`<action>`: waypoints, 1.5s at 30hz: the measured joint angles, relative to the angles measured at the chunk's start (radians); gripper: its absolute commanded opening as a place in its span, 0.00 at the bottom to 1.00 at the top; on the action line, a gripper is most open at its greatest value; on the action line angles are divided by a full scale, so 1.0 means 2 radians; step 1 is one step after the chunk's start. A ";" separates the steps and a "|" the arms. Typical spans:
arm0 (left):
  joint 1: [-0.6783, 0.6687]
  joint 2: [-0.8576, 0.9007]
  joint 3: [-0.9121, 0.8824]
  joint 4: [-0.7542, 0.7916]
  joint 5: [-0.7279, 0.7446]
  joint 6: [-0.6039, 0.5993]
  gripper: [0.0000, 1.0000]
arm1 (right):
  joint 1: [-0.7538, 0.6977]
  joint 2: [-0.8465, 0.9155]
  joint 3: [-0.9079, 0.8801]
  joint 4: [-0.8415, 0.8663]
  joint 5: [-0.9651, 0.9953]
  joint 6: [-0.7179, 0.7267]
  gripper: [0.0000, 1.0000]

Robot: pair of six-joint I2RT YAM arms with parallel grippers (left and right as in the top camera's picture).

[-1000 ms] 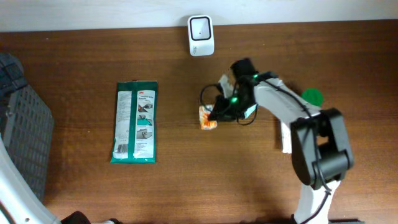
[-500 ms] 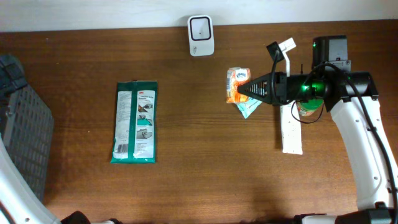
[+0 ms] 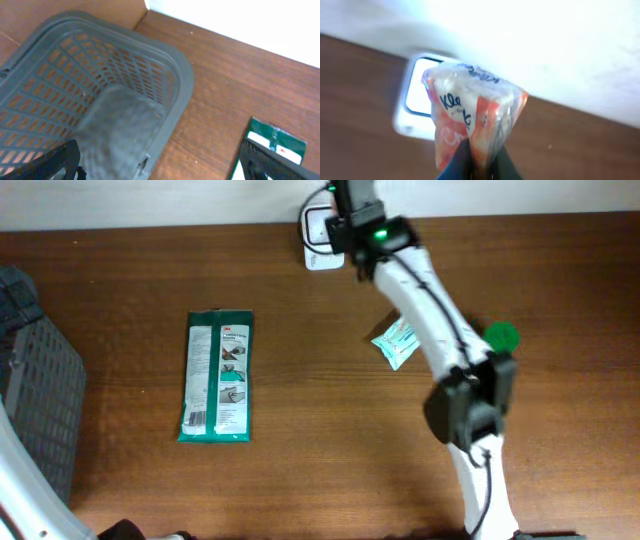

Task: Scan the item barcode
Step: 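Hold the orange Kleenex pack up to the scanner, then drop the Kleenex pack beside the tube, then grasp the green 3M gloves package with the right gripper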

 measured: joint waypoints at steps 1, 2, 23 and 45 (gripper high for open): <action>0.000 0.000 0.000 -0.002 -0.001 0.000 0.99 | 0.004 0.030 -0.001 0.047 0.034 -0.034 0.04; 0.000 0.000 0.000 0.001 -0.001 0.000 0.99 | 0.006 0.065 -0.002 0.112 0.062 -0.088 0.04; 0.000 0.000 0.000 -0.001 -0.001 0.000 0.99 | -0.077 -0.161 0.011 -0.429 -0.152 0.031 0.04; 0.000 0.000 0.000 -0.001 -0.001 0.000 0.99 | -0.018 -0.142 -0.215 -0.184 -0.355 0.131 0.99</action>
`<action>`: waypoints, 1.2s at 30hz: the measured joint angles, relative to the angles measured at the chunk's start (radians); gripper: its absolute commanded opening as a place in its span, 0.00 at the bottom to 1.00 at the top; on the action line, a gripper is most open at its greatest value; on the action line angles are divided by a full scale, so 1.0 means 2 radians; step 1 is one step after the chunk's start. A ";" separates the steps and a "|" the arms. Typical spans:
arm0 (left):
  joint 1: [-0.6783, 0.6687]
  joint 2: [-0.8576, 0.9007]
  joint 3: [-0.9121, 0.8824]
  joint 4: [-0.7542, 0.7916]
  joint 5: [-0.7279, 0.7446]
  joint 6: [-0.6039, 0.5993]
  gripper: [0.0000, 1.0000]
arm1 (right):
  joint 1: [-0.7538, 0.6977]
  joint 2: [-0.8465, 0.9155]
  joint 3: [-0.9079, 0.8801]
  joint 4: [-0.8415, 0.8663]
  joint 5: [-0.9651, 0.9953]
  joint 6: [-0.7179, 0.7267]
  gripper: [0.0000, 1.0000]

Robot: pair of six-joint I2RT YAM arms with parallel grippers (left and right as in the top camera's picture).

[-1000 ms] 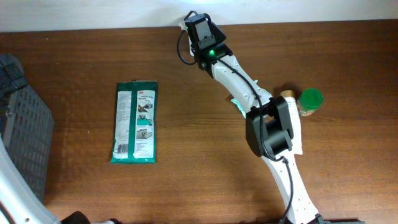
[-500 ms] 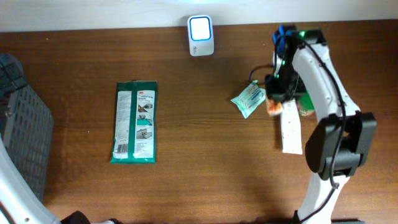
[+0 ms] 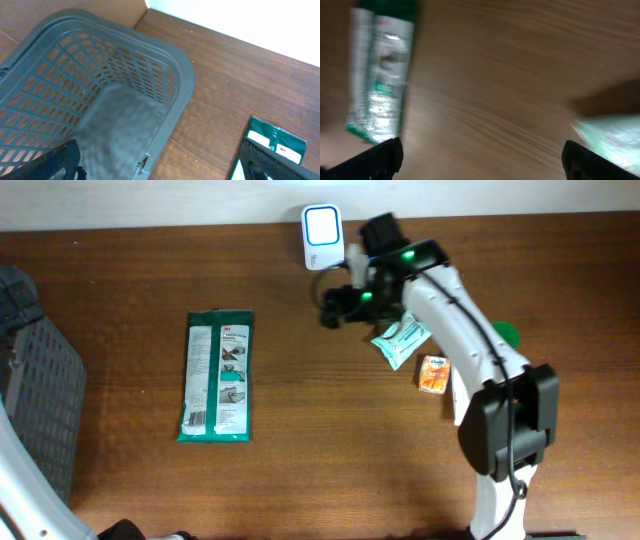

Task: Scan the item barcode
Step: 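Grasp the green 3M gloves package with the right gripper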

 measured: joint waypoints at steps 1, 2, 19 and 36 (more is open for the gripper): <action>0.000 0.000 0.000 -0.001 0.000 0.000 0.99 | 0.021 0.002 -0.002 0.047 -0.013 0.023 0.99; 0.000 0.000 0.000 0.000 0.000 0.000 0.99 | 0.048 0.014 -0.002 0.068 -0.019 0.036 1.00; 0.000 0.000 0.000 0.000 0.000 0.000 0.99 | 0.255 0.163 -0.001 0.222 0.278 0.036 0.68; 0.000 0.000 0.000 0.000 0.000 0.000 0.99 | 0.100 0.180 0.191 -0.109 0.052 0.001 0.77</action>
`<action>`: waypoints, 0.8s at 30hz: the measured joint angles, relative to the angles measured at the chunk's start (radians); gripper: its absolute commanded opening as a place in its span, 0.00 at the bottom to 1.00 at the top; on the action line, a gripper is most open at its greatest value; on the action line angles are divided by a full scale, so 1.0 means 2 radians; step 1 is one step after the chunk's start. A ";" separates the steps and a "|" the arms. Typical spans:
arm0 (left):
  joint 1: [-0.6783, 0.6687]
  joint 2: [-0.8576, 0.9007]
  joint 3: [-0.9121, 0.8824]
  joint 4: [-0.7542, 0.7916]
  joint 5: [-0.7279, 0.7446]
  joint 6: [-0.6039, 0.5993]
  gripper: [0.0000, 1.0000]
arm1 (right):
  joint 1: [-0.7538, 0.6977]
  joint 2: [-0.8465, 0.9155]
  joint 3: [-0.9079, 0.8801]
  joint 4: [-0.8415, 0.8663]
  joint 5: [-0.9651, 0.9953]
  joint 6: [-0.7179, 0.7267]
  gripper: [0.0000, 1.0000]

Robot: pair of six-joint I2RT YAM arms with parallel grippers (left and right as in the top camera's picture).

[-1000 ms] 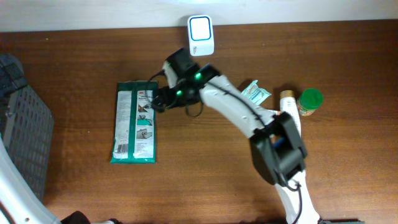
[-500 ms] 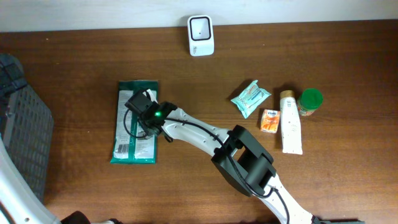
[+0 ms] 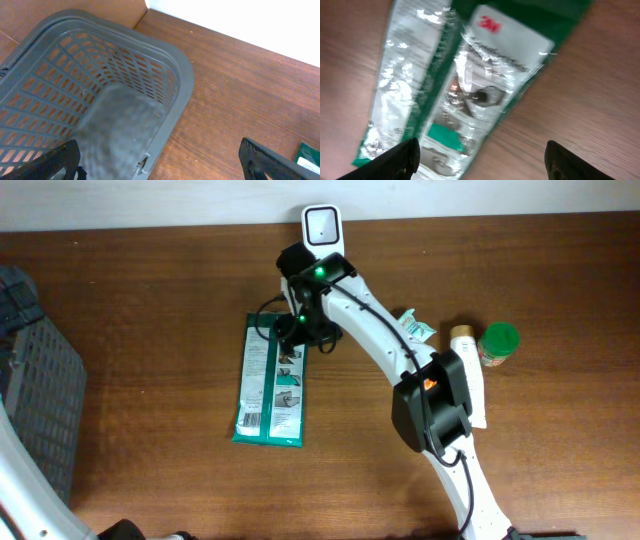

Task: Scan the item barcode
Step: 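Grasp the green 3M gloves package with the right gripper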

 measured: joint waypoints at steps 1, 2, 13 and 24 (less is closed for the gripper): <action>0.000 0.000 0.000 0.000 0.000 0.000 0.99 | 0.011 0.000 -0.005 0.027 -0.009 0.012 0.69; 0.000 0.000 0.000 0.000 0.000 0.000 0.99 | 0.031 0.000 -0.014 0.051 -0.016 0.024 0.68; 0.000 0.000 0.000 0.000 0.000 0.000 0.99 | 0.062 -0.001 -0.080 0.031 0.076 0.064 0.67; 0.000 0.000 0.000 0.000 0.000 0.000 0.99 | 0.014 -0.028 -0.183 0.186 -0.024 0.139 0.36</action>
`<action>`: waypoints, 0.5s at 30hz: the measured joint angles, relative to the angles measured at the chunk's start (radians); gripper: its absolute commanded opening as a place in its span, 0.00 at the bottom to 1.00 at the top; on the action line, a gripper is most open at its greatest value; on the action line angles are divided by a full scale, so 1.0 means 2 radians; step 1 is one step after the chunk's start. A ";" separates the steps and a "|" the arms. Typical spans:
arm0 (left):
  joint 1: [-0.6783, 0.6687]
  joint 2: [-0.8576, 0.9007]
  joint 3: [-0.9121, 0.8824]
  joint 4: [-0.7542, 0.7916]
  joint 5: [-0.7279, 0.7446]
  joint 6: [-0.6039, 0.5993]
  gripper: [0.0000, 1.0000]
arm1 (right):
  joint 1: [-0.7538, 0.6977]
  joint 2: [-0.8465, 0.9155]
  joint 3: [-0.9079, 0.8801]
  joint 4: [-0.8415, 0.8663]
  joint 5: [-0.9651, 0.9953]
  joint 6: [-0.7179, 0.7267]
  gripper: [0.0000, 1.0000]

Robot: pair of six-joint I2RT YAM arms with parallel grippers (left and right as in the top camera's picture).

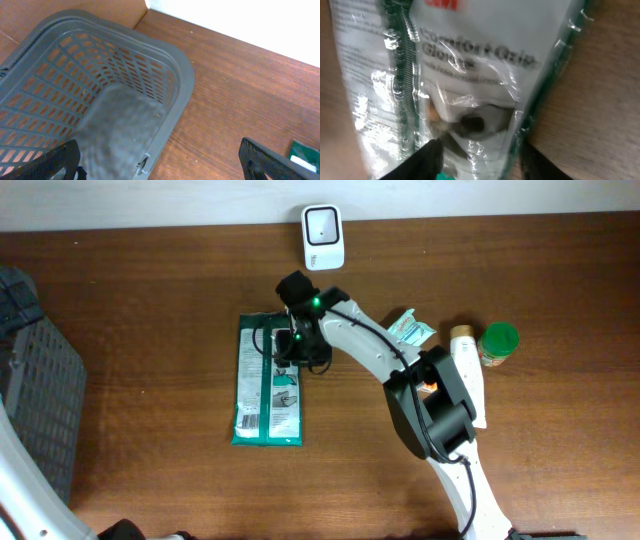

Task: Scan the item barcode
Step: 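Grasp the green 3M gloves package with the right gripper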

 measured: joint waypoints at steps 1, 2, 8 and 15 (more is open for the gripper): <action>0.000 0.000 0.000 0.000 0.000 0.000 0.99 | 0.008 -0.010 -0.018 0.012 0.013 0.015 0.21; 0.000 0.000 0.000 0.000 0.000 0.000 0.99 | 0.012 -0.014 -0.029 0.017 0.019 0.024 0.12; 0.000 0.000 0.000 0.000 0.000 0.000 0.99 | 0.011 -0.015 -0.036 0.017 0.022 0.041 0.04; 0.000 0.000 0.000 0.000 0.000 0.000 0.99 | -0.006 -0.012 -0.030 -0.010 -0.021 0.001 0.04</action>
